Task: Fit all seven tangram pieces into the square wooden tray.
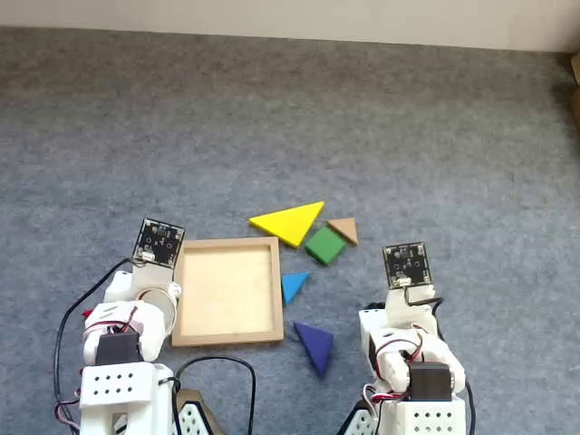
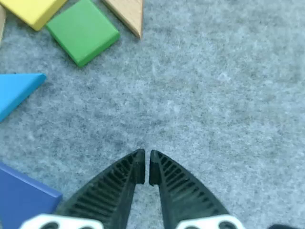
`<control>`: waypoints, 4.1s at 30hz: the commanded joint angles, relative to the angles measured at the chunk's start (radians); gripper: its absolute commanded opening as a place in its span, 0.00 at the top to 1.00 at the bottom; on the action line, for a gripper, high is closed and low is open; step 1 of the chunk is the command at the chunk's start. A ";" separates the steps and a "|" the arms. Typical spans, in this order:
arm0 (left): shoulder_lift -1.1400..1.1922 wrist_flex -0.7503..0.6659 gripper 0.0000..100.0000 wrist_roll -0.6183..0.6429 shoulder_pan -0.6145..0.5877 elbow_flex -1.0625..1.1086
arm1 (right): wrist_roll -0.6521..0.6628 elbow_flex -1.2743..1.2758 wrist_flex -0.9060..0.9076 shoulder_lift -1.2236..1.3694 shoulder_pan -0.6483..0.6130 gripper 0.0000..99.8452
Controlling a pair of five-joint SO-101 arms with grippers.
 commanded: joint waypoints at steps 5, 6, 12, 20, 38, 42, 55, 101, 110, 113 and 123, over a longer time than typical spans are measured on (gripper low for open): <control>-0.016 0.005 0.98 0.003 -0.015 0.030 | 0.011 0.148 0.005 -0.010 0.010 0.97; -0.016 0.005 0.98 0.003 -0.015 0.030 | 0.011 0.148 0.005 -0.010 0.010 0.97; -0.016 0.005 0.98 0.003 -0.015 0.030 | 0.011 0.148 0.005 -0.010 0.010 0.97; -0.016 0.005 0.98 0.003 -0.015 0.030 | 0.011 0.148 0.005 -0.010 0.010 0.97; -0.016 0.005 0.98 0.003 -0.015 0.030 | 0.011 0.148 0.005 -0.010 0.010 0.97; -0.016 0.005 0.98 0.003 -0.015 0.030 | 0.011 0.148 0.005 -0.010 0.008 0.97; -0.016 0.005 0.98 -0.002 -0.013 0.022 | 0.011 0.148 -0.013 -0.013 -0.087 0.97; 1.056 0.493 0.69 -0.858 -0.397 -0.829 | 0.015 0.148 -0.156 -0.004 0.008 0.97; 1.463 0.153 0.69 -0.801 -0.401 -0.852 | 0.015 0.148 -0.154 -0.004 0.008 0.97; 1.555 0.163 0.69 -0.760 -0.406 -0.947 | 0.014 0.148 -0.154 -0.004 0.008 0.97; 1.596 0.209 0.82 -0.718 -0.400 -1.049 | 0.014 0.148 -0.154 -0.004 0.008 0.97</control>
